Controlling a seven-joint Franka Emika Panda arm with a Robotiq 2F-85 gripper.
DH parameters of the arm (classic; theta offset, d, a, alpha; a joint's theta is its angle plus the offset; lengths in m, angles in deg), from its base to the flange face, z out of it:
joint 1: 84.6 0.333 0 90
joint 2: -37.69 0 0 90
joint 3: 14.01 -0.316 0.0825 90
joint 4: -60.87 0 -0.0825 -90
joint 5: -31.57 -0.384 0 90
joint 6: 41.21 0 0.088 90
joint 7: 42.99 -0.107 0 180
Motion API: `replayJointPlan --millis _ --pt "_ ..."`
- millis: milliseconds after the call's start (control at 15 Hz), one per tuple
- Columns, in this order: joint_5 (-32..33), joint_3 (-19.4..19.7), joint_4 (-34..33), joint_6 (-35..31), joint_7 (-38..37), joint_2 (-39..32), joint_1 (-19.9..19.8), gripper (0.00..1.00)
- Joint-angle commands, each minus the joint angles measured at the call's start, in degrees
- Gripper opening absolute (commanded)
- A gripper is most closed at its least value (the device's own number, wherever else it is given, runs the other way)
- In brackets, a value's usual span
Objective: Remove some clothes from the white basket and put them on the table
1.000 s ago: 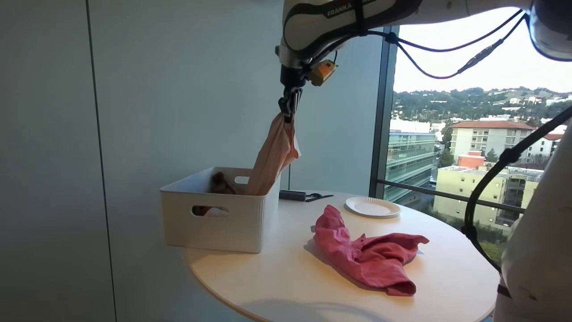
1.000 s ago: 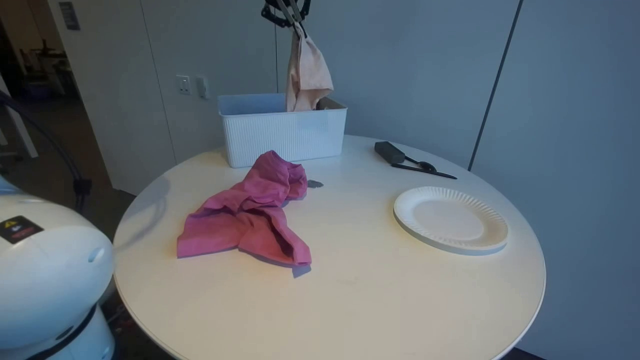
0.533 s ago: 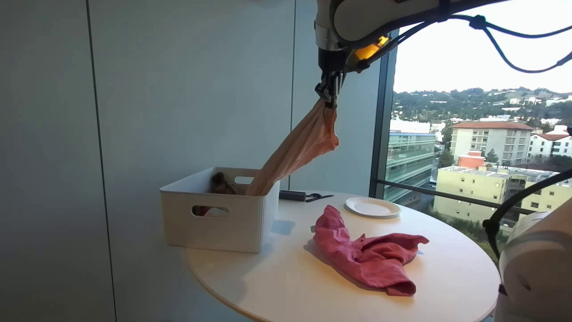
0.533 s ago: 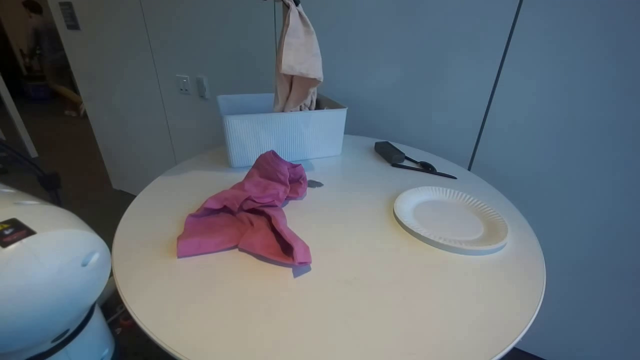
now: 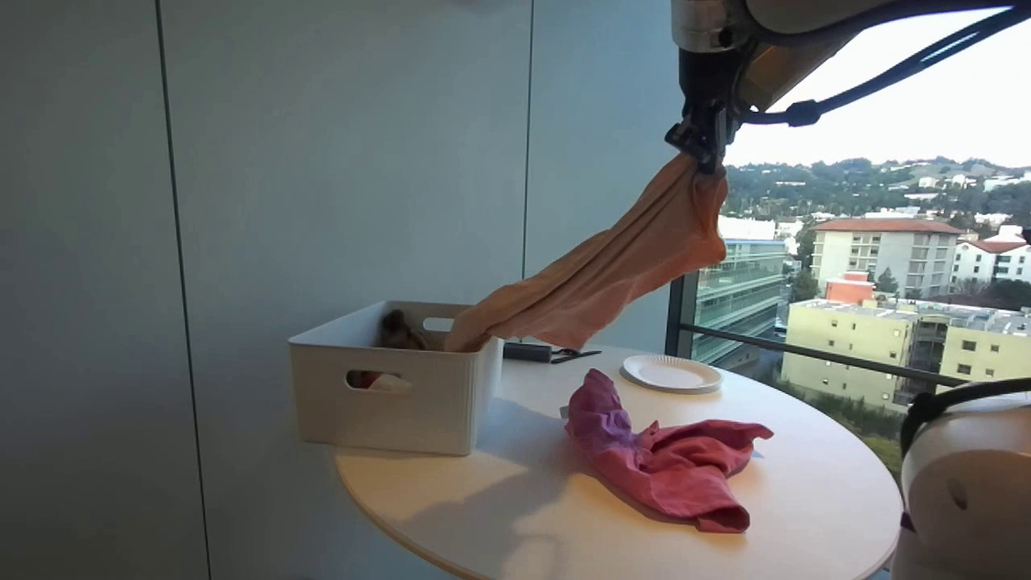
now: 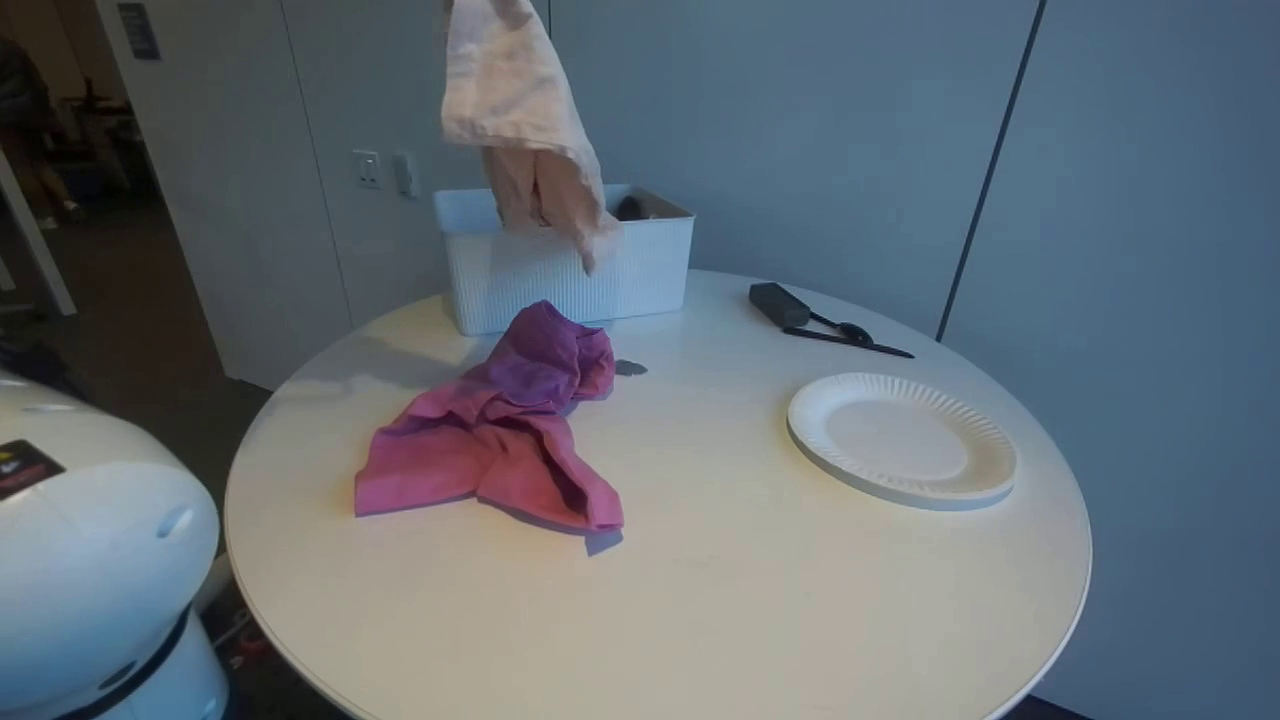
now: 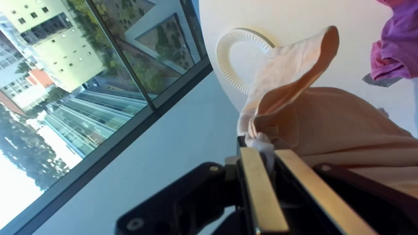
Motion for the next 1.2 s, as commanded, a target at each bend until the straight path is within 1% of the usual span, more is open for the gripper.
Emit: replayJointPlan --millis 0,133,200,333,467,533,600,800,867,1000,1133 --pt "1.73 -3.81 2.6 6.5 -5.81 9.0 -0.58 0.07" --pt "2.67 -5.06 3.29 9.49 -8.92 11.4 -1.13 0.06" --pt "2.91 -4.65 4.05 9.26 -9.63 12.18 -0.16 0.06" --pt "1.05 -2.05 6.13 6.83 -9.83 11.36 1.94 0.07" --pt "-0.45 1.38 9.32 2.26 -9.42 8.64 3.4 0.06" --pt "-1.25 3.55 10.97 -1.52 -9.28 7.67 4.12 0.06" --pt "-1.77 6.18 12.76 -6.69 -9.4 5.98 4.42 0.06" --pt "-3.23 13.14 16.42 -21.42 -7.94 0.22 3.98 0.07" --pt "-4.66 14.93 17.37 -26.45 -7.03 -2.28 3.18 0.07" --pt "-8.71 17.83 18.36 -35.22 -4.62 -7.93 2.37 0.07" --pt "-14.7 19.23 18.66 -40.92 -0.25 -13.08 2.75 0.04"
